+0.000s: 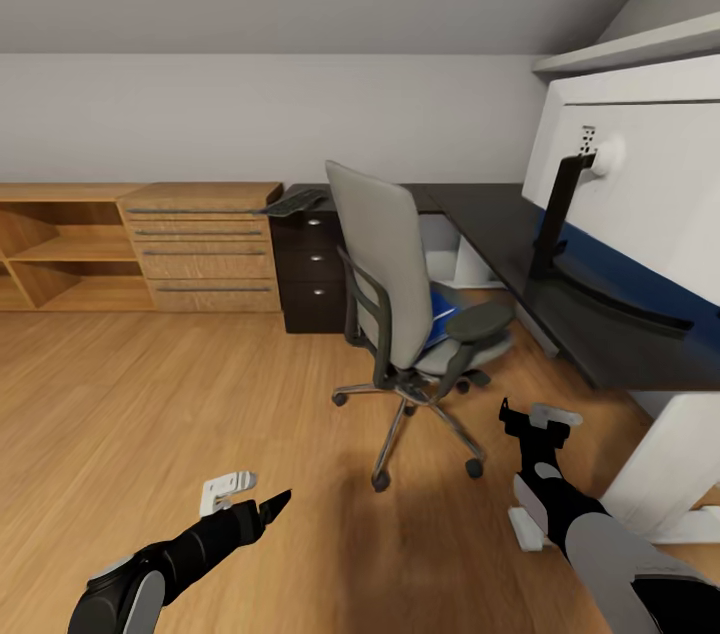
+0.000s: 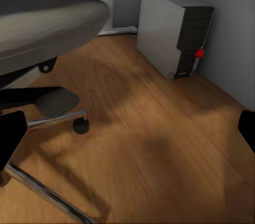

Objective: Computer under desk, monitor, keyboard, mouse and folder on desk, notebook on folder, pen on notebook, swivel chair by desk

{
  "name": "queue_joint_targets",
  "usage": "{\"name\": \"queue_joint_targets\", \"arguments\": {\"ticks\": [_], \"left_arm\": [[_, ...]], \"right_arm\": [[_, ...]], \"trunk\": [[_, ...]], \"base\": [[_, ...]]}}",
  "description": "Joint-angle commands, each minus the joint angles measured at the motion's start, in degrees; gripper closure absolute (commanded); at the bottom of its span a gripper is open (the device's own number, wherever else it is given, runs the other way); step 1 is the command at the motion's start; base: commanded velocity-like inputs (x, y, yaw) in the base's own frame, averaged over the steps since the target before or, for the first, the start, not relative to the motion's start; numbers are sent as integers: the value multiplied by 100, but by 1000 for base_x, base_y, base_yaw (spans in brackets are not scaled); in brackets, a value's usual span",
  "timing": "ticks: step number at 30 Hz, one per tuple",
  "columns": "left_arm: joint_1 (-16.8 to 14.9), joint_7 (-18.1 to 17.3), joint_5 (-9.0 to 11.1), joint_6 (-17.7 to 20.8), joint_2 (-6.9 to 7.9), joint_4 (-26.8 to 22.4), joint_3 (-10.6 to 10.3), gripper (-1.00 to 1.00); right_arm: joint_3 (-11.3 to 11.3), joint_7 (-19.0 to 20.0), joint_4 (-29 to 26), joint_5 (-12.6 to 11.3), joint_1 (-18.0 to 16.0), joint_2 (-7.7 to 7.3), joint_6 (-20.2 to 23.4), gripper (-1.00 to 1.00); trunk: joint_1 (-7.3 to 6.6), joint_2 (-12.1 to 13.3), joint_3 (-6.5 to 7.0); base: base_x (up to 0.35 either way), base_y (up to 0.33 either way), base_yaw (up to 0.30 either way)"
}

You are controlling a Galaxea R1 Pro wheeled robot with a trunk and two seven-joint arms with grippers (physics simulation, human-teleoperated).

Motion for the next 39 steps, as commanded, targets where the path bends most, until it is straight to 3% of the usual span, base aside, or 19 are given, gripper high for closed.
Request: {"name": "queue_joint_targets", "arguments": {"ticks": [1,13,22,29,39], "left_arm": [[-4,-24,8,44,-7,-4,14,-100],[-4,-24,8,50,-7,-2,26,-100],[-4,-24,22,53,-8,4,320,-100],[-4,-24,25,53,-11,4,372,-100],[-4,-24,26,53,-12,5,378,-100]], "right_arm": [[11,16,4,-60,-2,1,-33,-100],[30,18,4,-62,-2,14,-36,-100],[21,12,6,12,-3,224,-39,-100],[20,3,12,215,-2,304,-41,-100],[19,1,13,253,-2,321,-40,-100]], "trunk": [[2,-2,-6],[2,-2,-6],[2,-2,-6],[2,-2,-6],[2,-2,-6]], "base": [[248,-198,0],[136,-136,0],[34,-21,0],[95,17,0],[82,16,0]]}}
